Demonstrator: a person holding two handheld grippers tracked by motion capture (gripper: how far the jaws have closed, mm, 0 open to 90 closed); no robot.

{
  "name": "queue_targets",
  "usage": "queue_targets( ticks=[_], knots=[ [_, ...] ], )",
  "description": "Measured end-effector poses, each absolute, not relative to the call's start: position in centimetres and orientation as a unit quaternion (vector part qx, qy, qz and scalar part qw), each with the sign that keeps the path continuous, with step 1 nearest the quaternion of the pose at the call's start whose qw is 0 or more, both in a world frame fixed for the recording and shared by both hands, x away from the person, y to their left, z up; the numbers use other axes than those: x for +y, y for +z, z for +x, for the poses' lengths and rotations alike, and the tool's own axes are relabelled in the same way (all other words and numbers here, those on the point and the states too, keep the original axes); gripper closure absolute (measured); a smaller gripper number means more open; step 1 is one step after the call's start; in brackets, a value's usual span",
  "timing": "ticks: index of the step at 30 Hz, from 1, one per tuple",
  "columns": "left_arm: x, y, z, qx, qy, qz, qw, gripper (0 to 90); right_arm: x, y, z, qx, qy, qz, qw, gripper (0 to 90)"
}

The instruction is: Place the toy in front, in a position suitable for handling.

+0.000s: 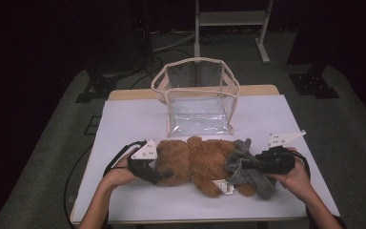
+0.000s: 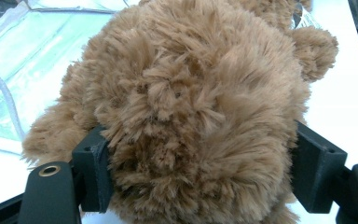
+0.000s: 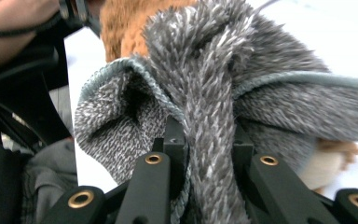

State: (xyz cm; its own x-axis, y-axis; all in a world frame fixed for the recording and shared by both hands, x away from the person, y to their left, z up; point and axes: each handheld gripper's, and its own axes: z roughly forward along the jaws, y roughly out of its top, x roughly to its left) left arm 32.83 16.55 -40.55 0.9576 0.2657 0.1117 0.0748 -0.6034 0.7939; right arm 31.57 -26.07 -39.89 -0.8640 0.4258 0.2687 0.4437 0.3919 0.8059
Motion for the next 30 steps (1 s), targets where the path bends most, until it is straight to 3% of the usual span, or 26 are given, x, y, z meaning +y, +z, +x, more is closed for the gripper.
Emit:
queue_targets(
  ticks=[6,18,24,30],
  knots=[
    [16.8,-40.6,32.9,0.098,0.107,0.887,0.439,22.4,-26.6,-42.9,30.9,-0.847,-0.453,-0.278,0.033,75.1],
    [16.7,-40.7,33.3,0.1,0.099,0.887,0.44,22.7,-30.8,-41.8,30.2,-0.833,-0.456,-0.313,-0.007,75.1],
    [16.7,-40.8,33.3,0.1,0.101,0.886,0.442,22.5,-28.8,-40.4,31.2,-0.829,-0.48,-0.287,-0.006,75.0],
    [17.1,-40.8,33.2,0.098,0.104,0.886,0.442,22.6,-26.1,-41.8,31.3,-0.854,-0.448,-0.265,0.01,75.0]
  ],
)
